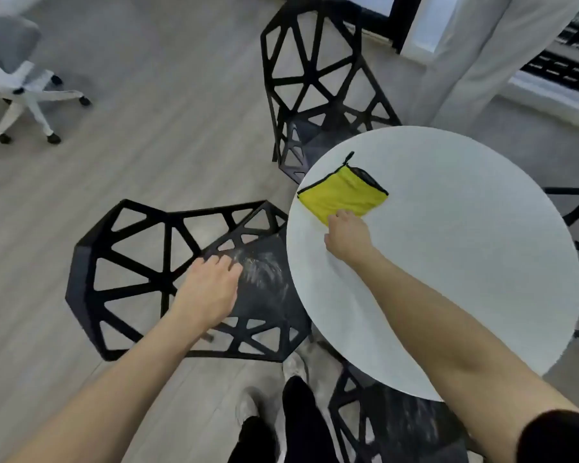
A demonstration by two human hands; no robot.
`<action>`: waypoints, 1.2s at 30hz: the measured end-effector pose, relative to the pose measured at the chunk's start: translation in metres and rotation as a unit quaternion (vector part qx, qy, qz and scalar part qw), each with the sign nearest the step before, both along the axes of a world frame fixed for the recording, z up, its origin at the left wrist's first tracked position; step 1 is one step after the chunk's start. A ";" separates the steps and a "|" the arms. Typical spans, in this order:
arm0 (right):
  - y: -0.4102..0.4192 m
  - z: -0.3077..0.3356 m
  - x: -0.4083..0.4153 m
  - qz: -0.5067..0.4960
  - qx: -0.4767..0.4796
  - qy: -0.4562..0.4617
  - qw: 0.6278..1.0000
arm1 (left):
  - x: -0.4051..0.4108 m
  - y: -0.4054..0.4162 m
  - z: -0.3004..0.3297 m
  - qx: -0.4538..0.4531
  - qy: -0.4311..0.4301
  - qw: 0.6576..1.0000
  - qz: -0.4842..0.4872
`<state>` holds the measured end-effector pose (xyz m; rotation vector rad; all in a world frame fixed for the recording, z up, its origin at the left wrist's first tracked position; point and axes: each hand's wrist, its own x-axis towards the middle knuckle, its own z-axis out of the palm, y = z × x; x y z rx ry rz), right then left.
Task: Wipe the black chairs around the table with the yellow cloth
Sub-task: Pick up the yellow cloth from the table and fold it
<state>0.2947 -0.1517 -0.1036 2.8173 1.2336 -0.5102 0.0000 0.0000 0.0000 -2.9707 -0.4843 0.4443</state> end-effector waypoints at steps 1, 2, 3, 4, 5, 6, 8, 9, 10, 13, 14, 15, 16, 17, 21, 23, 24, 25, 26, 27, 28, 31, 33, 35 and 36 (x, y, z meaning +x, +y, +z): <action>0.010 -0.009 0.017 -0.018 0.008 -0.005 1.000 | 0.001 0.004 -0.005 0.002 0.011 1.000 0.008; 0.016 -0.011 0.030 -0.056 0.018 -0.021 0.998 | 0.005 0.009 -0.008 0.001 0.011 1.000 0.012; 0.023 -0.019 0.045 -0.087 0.007 -0.024 0.996 | 0.004 0.013 -0.013 0.003 0.014 1.000 0.015; 0.028 -0.020 0.055 -0.114 0.001 -0.028 0.993 | 0.002 0.013 -0.014 0.017 0.032 0.999 0.012; 0.032 -0.025 0.060 -0.120 -0.002 -0.036 0.992 | 0.002 0.017 -0.018 0.015 0.042 0.999 0.018; 0.033 -0.027 0.057 -0.119 -0.008 -0.043 0.992 | 0.003 0.021 -0.022 0.013 0.052 0.998 0.023; 0.023 -0.026 0.039 -0.115 0.025 -0.045 0.992 | 0.003 0.025 -0.028 0.011 0.058 0.998 0.030; 0.010 -0.024 0.024 -0.111 0.045 -0.036 0.992 | 0.005 0.027 -0.032 0.006 0.060 0.998 0.032; -0.006 -0.022 0.004 -0.103 0.069 -0.028 0.992 | 0.007 0.028 -0.034 0.007 0.059 0.998 0.031; -0.062 -0.017 -0.065 -0.048 0.105 -0.008 0.993 | 0.015 0.029 -0.042 -0.013 0.086 0.996 0.018; -0.075 -0.014 -0.080 -0.035 0.102 -0.006 0.994 | 0.017 0.029 -0.045 -0.019 0.090 0.996 0.014; -0.083 -0.015 -0.088 -0.035 0.094 -0.013 0.995 | 0.019 0.029 -0.048 -0.025 0.093 0.995 0.008; -0.087 -0.018 -0.089 -0.047 0.089 -0.021 0.995 | 0.020 0.027 -0.050 -0.031 0.091 0.995 0.003; -0.087 -0.020 -0.087 -0.064 0.077 -0.028 0.995 | 0.021 0.026 -0.053 -0.034 0.101 0.994 -0.004; -0.068 -0.032 -0.076 -0.074 0.024 -0.014 0.997 | 0.021 0.021 -0.063 -0.034 0.136 0.990 -0.031; -0.059 -0.033 -0.085 -0.087 0.008 0.002 0.996 | 0.014 0.024 -0.064 -0.043 0.141 0.989 -0.032; -0.057 -0.033 -0.092 -0.092 0.018 0.012 0.996 | 0.010 0.027 -0.063 -0.054 0.138 0.988 -0.029; -0.056 -0.032 -0.099 -0.090 0.034 0.023 0.995 | 0.006 0.029 -0.062 -0.068 0.135 0.988 -0.026; -0.054 -0.029 -0.107 -0.087 0.047 0.035 0.995 | 0.001 0.032 -0.060 -0.083 0.127 0.988 -0.024; -0.052 -0.025 -0.112 -0.087 0.048 0.042 0.994 | -0.005 0.035 -0.059 -0.099 0.115 0.988 -0.022; -0.046 -0.019 -0.118 -0.089 0.033 0.053 0.994 | -0.012 0.038 -0.058 -0.119 0.095 0.988 -0.018; -0.007 0.011 -0.147 -0.020 0.000 0.123 0.992 | -0.035 0.053 -0.052 -0.234 0.010 0.972 0.018; 0.030 0.035 -0.181 0.039 0.036 0.189 0.981 | -0.049 0.070 -0.046 -0.328 0.000 0.945 0.025; 0.068 0.055 -0.215 0.042 0.083 0.255 0.963 | -0.066 0.094 -0.040 -0.397 0.007 0.917 0.037; 0.087 0.063 -0.231 0.036 0.103 0.271 0.956 | -0.077 0.108 -0.036 -0.411 -0.002 0.910 0.047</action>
